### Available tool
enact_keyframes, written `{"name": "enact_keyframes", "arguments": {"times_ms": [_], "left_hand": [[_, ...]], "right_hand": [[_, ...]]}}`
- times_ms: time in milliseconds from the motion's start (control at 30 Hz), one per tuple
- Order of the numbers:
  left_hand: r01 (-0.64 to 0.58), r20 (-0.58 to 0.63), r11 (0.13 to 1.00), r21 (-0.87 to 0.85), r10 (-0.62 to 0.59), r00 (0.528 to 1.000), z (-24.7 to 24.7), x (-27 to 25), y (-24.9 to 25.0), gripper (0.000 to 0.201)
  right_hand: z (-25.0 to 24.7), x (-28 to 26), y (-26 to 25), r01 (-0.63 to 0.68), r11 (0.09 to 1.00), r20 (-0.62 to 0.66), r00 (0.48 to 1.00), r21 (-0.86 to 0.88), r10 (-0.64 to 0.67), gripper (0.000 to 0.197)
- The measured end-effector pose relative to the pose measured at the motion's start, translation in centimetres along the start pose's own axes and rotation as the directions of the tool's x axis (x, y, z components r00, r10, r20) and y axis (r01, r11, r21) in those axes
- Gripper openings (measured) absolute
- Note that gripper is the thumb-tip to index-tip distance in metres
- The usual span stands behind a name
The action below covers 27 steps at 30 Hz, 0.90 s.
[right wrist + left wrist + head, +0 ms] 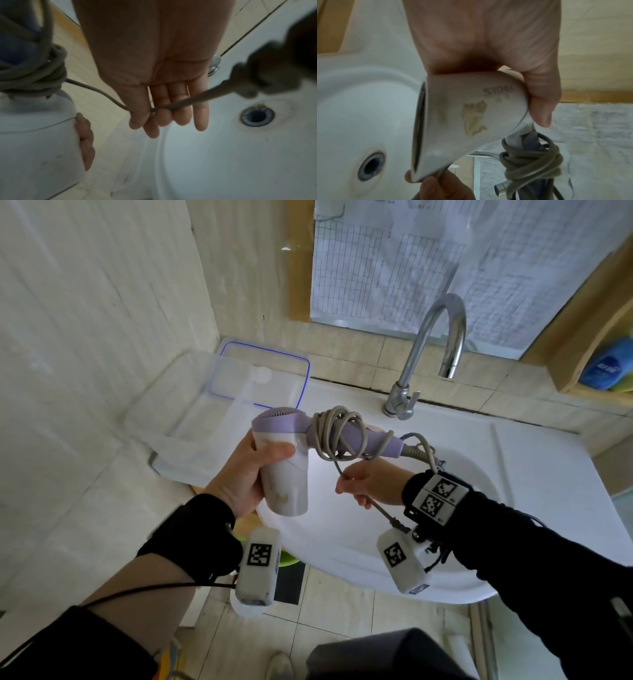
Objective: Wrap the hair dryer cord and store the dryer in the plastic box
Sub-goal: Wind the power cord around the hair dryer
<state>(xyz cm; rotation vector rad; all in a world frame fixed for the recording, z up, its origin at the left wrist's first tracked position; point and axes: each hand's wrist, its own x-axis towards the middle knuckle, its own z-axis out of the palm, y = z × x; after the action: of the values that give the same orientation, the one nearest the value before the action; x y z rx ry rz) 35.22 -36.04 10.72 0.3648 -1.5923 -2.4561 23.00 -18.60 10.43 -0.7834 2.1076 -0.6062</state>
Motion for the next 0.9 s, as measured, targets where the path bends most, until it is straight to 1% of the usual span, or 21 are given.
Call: {"name": "enact_keyframes", "arguments": {"times_ms": [100,167,233,300,400,467,500,600,733,833,900], "left_hand": [[-0.017,-0.072,0.997,0.078,0.022,0.997,0.1,0.3,0.0,0.053],[-0.022,-0.116,0.989,0.148,0.039,0.992,0.0,0.6,-0.1,0.063],[-0.012,-0.155,0.978,0.21,0.046,0.987,-0.1,0.8,-0.2,0.07],[0.008,-0.206,0.96,0.279,0.052,0.977,-0.3,0.8,-0.3,0.069],[0.043,-0.252,0.924,0.379,0.058,0.966,-0.9,0.5,-0.4,0.062],[0.065,-0.259,0.903,0.425,0.053,0.965,-1.3,0.2,-0.4,0.063],[0.071,-0.26,0.899,0.433,0.05,0.964,-1.4,0.1,-0.5,0.064],[0.08,-0.271,0.893,0.443,0.048,0.961,-1.6,0.1,-0.7,0.064],[0.067,-0.277,0.88,0.47,0.075,0.958,-1.5,-0.1,-0.6,0.063],[0.061,-0.297,0.879,0.472,0.094,0.95,-1.4,-0.1,-0.5,0.061],[0.07,-0.322,0.898,0.435,0.083,0.943,-1.4,0.0,-0.6,0.064]], "right_hand": [[0.3,-0.1,-0.5,-0.001,0.999,0.034,0.999,-0.036,0.003,0.015],[0.6,-0.3,-1.0,-0.002,0.994,0.073,0.997,-0.113,0.01,0.016],[1.0,-0.5,-1.6,0.023,0.983,0.105,0.994,-0.181,-0.004,0.012],[1.1,-0.9,-2.2,0.037,0.974,0.112,0.994,-0.225,-0.012,0.009],[0.6,-1.6,-2.8,0.074,0.934,0.062,0.997,-0.35,-0.055,0.014],[0.2,-2.1,-3.1,0.097,0.894,0.013,0.995,-0.438,-0.101,0.014],[0.1,-2.2,-3.2,0.104,0.886,-0.005,0.993,-0.452,-0.119,0.014],[-0.1,-2.4,-3.5,0.119,0.882,-0.027,0.989,-0.455,-0.148,0.015],[-0.1,-2.4,-3.9,0.114,0.896,-0.035,0.989,-0.43,-0.143,0.016],[-0.4,-2.4,-3.9,0.11,0.917,-0.025,0.991,-0.383,-0.129,0.016],[-0.6,-2.4,-3.9,0.12,0.939,-0.014,0.991,-0.323,-0.132,0.017]]}}
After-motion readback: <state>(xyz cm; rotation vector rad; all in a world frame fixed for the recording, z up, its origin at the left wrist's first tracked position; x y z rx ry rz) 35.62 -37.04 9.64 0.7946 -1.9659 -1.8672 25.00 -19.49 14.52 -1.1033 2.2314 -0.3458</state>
